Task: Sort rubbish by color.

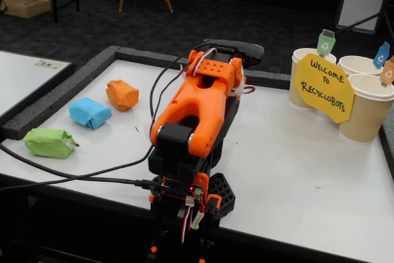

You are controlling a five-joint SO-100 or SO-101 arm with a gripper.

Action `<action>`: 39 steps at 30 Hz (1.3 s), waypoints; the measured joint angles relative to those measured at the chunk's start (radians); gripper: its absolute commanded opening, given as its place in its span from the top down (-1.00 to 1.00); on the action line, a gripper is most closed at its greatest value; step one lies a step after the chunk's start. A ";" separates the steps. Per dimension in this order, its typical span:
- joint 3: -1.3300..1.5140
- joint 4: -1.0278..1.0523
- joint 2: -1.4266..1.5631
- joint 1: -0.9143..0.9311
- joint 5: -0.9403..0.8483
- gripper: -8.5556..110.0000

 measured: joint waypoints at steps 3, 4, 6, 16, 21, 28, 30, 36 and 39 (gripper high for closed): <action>0.000 0.000 0.000 0.000 0.000 0.85; 0.000 0.000 0.000 0.000 0.000 0.85; 0.000 0.000 0.000 0.000 0.000 0.85; 0.000 0.000 0.000 0.000 0.000 0.85; 0.000 0.000 0.000 0.000 0.000 0.85; 0.000 0.000 0.000 0.000 0.000 0.85; 0.000 0.000 0.000 0.000 0.000 0.85; 0.000 0.000 0.000 -0.009 0.000 0.84; 0.000 0.000 0.000 -0.063 0.000 0.84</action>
